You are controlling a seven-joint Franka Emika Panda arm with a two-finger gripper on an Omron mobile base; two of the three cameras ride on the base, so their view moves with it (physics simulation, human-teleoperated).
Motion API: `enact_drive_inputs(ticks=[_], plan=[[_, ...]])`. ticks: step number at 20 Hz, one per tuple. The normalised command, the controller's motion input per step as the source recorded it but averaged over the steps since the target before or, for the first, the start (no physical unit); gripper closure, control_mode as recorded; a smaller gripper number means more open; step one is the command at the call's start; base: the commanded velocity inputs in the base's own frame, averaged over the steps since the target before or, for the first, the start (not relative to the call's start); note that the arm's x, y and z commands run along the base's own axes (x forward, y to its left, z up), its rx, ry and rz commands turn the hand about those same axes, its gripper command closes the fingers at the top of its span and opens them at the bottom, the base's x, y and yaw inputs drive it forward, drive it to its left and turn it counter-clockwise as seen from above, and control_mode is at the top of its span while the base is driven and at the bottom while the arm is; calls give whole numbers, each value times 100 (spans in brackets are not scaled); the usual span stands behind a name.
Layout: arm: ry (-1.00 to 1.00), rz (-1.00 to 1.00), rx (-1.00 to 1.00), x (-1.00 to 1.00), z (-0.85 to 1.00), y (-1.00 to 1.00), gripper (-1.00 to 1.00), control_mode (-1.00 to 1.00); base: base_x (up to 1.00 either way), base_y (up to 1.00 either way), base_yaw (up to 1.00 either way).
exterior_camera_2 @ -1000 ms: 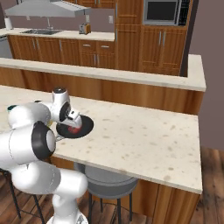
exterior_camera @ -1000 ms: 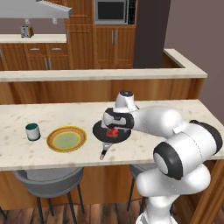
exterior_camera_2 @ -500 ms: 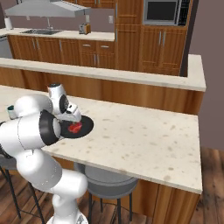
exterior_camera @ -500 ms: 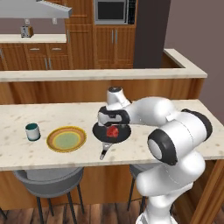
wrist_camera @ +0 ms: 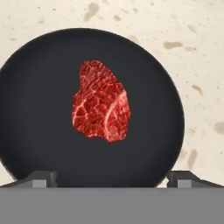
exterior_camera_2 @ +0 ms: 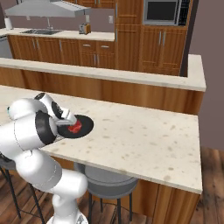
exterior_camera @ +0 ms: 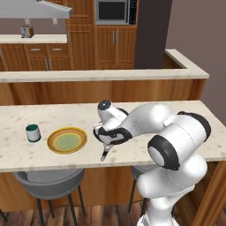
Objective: Pick up the pan with the steak in it and place it on the dining table. Then place the steak on the plate.
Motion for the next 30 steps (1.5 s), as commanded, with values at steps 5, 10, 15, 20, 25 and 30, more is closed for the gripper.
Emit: enact_drive_inputs(ticks=[5,10,15,20,25,30], plan=[[-6,0,3,52,-4,-16,-100,-100,0,0,0],[0,0,3,32,0,-13,-100,-100,0,0,0],[2,0,1,1,-3,0,-100,-100,0,0,0],[6,0,8,9,-31,-4,-100,-100,0,0,0],[1,0,7,1,-6,-2,-100,-100,0,0,0],[0,0,2,14,0,0,-100,-100,0,0,0]])
